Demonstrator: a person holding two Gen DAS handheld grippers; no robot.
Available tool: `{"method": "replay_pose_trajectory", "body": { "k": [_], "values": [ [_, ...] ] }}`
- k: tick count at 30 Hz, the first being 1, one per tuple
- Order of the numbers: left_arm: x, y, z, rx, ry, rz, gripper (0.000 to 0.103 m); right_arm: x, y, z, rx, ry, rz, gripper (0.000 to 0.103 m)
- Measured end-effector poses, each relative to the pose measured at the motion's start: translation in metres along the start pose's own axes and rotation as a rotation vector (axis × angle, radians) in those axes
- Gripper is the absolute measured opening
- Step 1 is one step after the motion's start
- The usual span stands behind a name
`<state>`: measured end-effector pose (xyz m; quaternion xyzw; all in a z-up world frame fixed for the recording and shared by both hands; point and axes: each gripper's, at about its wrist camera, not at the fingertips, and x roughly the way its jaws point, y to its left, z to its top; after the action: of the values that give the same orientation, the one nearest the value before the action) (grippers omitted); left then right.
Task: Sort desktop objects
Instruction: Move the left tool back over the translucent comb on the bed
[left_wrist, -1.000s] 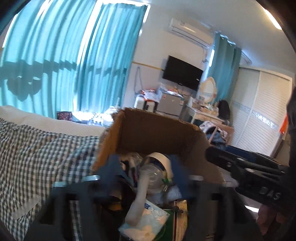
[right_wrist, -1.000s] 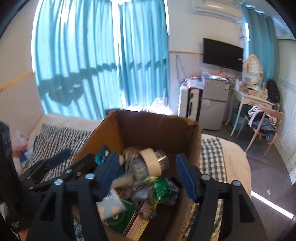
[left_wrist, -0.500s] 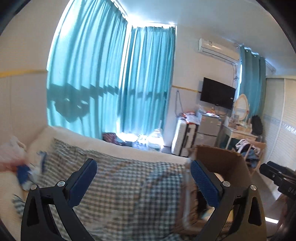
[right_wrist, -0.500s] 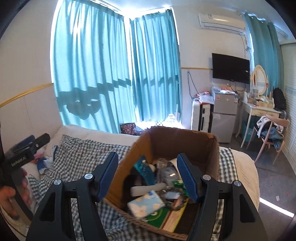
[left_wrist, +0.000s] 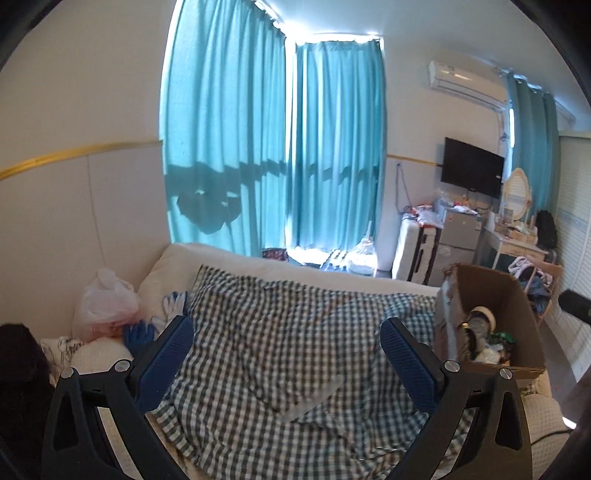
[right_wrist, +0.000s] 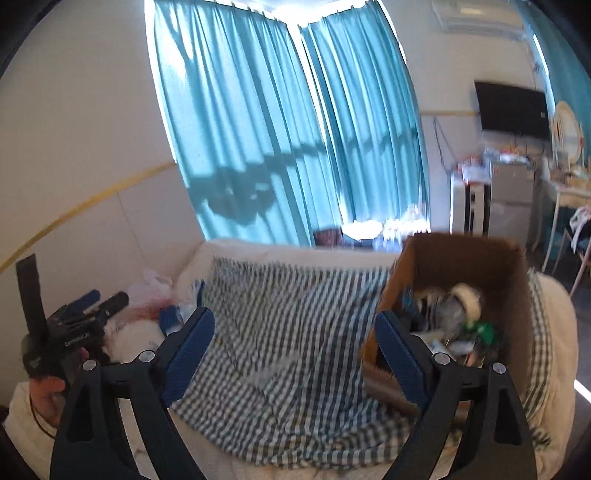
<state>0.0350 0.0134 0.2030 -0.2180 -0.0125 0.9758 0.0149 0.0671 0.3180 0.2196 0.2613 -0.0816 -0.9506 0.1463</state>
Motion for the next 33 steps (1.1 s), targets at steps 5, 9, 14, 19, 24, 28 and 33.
{"method": "replay_pose_trajectory", "body": {
  "k": [5,9,14,19,24,28,33],
  "values": [
    [0.07,0.016,-0.062,-0.046,0.061,0.036,0.103,0.097,0.015,-0.059,-0.11,0.106,-0.142,0.089],
    [0.131,0.016,-0.125,-0.066,0.101,0.035,0.103,0.161,0.013,-0.109,-0.13,0.201,-0.139,0.089],
    [0.191,0.01,-0.178,-0.047,0.159,0.026,0.103,0.207,0.018,-0.131,-0.204,0.252,-0.158,0.089],
    [0.227,-0.011,-0.199,0.111,0.186,-0.035,0.103,0.243,0.011,-0.135,-0.158,0.259,-0.185,0.089],
    [0.263,-0.028,-0.215,0.185,0.25,-0.119,0.103,0.268,0.0,-0.137,-0.118,0.279,-0.211,0.089],
    [0.286,-0.031,-0.211,0.197,0.267,-0.112,0.103,0.274,-0.008,-0.142,-0.07,0.301,-0.232,0.088],
    [0.296,-0.033,-0.211,0.198,0.307,-0.244,0.103,0.273,-0.007,-0.142,-0.075,0.293,-0.237,0.088]
  ]
}}
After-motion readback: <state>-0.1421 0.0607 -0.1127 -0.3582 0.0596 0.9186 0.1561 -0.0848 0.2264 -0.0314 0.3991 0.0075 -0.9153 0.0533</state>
